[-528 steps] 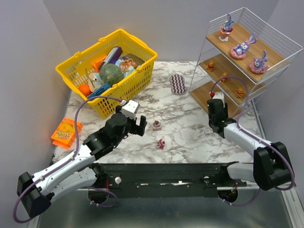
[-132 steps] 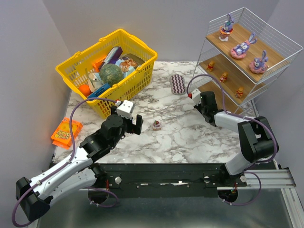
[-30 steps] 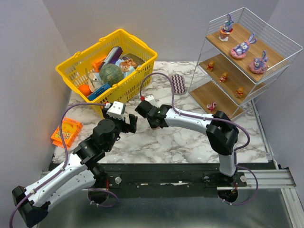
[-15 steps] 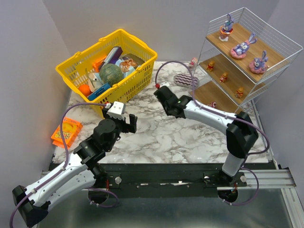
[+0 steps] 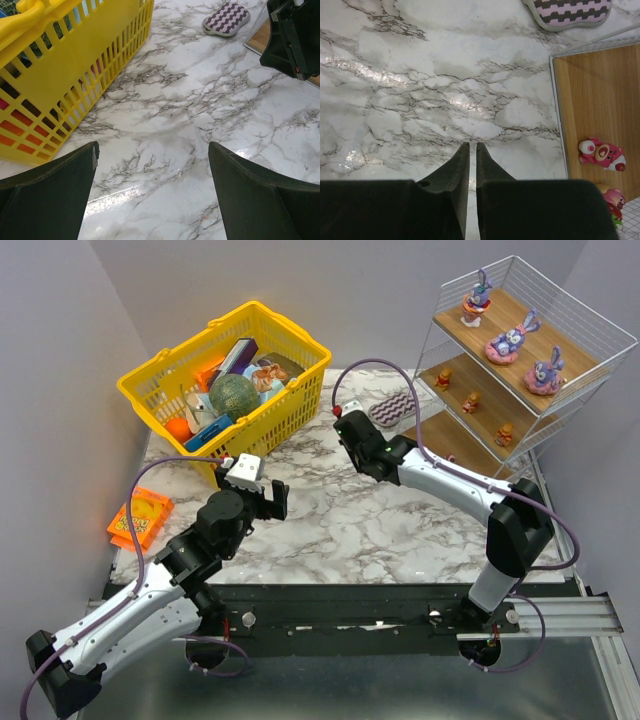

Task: Place and organize the plastic toys onto the shelf

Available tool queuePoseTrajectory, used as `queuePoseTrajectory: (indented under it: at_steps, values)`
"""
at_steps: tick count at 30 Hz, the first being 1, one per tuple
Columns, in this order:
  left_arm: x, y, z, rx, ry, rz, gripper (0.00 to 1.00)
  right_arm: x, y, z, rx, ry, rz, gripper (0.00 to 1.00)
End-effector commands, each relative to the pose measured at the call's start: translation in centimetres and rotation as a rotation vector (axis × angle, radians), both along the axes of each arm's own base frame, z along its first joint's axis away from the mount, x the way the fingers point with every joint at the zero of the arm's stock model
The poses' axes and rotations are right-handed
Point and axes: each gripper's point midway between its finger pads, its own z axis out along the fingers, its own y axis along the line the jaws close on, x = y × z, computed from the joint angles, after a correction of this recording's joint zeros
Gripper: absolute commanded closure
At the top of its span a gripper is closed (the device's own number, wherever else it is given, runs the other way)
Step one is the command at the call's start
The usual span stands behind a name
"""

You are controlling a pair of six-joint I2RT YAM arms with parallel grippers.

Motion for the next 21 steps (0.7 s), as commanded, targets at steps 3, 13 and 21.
queuePoseTrajectory:
  at_steps: [3,13,21]
  values:
    - [0.3,0.2,0.0,-0.014,-0.009,0.021,0.01,0.4,-0.4,2.2,0.015,-0.056,-0.025,0.75]
    - [0.2,-1.2,0.3,-0.033,-0.005,-0.041,0.01,-1.5,-4.2,6.4,0.081,-0.157,-0.095,0.53]
    - [1.1,-4.7,1.6,-0.071,-0.021,-0.157,0.01,-5.3,-7.3,7.8,0.225,-0.272,-0.08,0.44]
